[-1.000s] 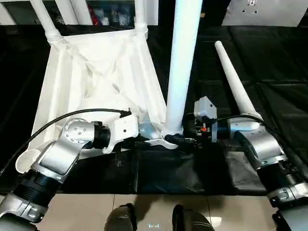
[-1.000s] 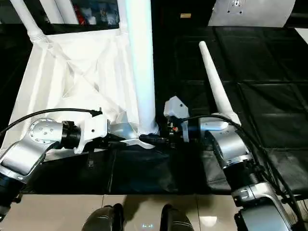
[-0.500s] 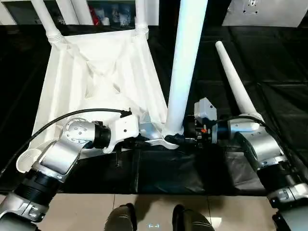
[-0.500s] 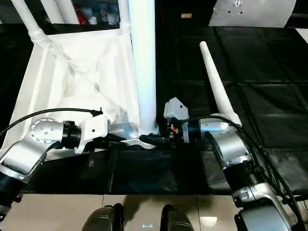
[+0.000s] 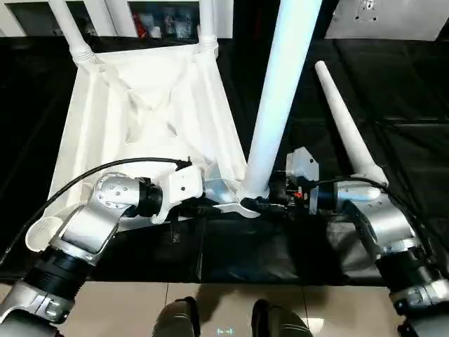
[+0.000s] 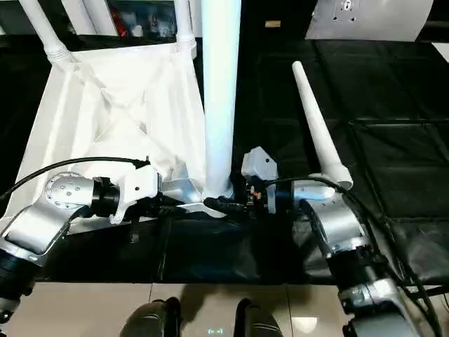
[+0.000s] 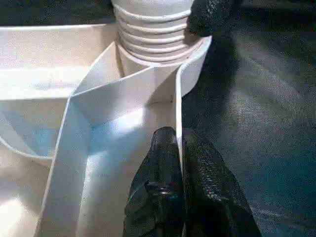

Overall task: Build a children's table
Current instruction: Rotate leg to tighten

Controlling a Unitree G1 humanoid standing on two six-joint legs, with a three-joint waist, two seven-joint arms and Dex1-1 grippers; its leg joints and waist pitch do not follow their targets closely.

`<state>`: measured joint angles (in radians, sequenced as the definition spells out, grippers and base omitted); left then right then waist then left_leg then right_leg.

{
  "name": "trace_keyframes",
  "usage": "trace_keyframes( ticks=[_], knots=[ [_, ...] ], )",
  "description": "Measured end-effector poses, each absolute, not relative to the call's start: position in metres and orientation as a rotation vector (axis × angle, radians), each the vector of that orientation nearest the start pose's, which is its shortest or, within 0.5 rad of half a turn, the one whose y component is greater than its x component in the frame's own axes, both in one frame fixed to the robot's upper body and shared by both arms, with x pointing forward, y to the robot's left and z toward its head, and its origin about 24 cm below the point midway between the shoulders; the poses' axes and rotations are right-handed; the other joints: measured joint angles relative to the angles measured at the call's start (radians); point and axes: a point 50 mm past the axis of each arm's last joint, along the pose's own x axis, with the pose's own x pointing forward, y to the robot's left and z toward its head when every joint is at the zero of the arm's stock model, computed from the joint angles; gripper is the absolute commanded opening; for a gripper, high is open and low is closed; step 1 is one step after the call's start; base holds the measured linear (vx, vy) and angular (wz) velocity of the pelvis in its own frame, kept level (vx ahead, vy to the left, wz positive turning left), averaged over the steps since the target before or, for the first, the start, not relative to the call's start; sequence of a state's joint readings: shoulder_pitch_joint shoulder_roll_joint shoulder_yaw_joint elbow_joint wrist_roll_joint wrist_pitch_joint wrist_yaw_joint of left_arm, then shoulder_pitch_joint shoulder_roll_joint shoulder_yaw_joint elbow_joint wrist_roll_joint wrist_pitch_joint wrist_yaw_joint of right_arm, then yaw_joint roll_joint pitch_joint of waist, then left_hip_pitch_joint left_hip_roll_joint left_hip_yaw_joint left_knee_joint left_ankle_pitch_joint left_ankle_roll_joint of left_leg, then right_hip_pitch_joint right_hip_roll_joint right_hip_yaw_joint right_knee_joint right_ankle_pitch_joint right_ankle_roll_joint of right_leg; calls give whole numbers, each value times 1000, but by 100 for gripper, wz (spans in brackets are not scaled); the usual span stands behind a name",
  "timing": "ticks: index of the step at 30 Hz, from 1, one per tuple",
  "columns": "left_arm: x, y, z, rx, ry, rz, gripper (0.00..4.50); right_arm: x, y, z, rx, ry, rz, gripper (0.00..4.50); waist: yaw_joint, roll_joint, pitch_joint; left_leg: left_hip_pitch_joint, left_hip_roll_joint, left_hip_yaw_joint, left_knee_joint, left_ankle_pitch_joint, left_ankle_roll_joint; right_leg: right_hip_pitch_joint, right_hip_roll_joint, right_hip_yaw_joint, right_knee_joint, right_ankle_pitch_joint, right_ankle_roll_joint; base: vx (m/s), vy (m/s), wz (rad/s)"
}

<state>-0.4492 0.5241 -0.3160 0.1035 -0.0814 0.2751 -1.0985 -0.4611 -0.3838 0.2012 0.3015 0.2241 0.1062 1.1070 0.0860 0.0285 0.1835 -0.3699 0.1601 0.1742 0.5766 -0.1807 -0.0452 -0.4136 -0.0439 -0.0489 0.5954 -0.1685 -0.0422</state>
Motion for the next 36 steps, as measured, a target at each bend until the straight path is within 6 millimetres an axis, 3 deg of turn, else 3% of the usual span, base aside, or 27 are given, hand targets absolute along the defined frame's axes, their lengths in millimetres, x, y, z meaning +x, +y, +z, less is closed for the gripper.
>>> trace_keyframes(
  ticks=[5,11,15,24,25,27,32,36],
  knots=[
    [300,123,88,389,350,-1124,0,312,-122,80,-139,121,1048,271,-23,2,-1,5,0,0,0,0,-2,4,0,0,-1,-2,4,0,0,0],
    [314,85,90,228,382,-880,0,332,-114,82,-71,99,700,270,-51,8,-5,3,-4,0,1,1,0,4,-3,2,-2,-3,5,0,0,0],
    [322,61,94,179,370,-725,0,347,-102,82,-23,103,490,270,-58,12,-8,-1,-6,0,0,0,4,1,-5,1,-2,-1,2,0,0,0],
    [323,59,96,198,356,-688,0,351,-91,83,7,85,423,270,-60,14,-9,-4,-5,0,-2,0,11,-4,-6,-2,-2,-4,6,0,0,0],
    [323,60,96,198,356,-688,0,351,-90,84,8,81,423,326,-60,14,-9,-4,-5,0,-2,0,11,-3,-6,-2,-2,-4,6,0,0,0],
    [323,60,96,200,356,-687,0,351,-89,83,15,76,425,326,-62,14,-9,-4,-5,0,-2,0,11,-3,-6,-2,-2,-4,6,0,0,0],
    [323,65,97,221,351,-705,0,348,-87,77,30,81,447,380,-70,14,-9,-5,-5,0,-2,0,10,-5,-6,-3,-1,-4,6,0,0,0],
    [322,72,97,253,346,-739,0,344,-97,76,44,56,515,409,-68,14,-9,-6,-5,0,-3,0,10,-6,-6,-3,-2,-4,6,0,0,0]
  ],
)
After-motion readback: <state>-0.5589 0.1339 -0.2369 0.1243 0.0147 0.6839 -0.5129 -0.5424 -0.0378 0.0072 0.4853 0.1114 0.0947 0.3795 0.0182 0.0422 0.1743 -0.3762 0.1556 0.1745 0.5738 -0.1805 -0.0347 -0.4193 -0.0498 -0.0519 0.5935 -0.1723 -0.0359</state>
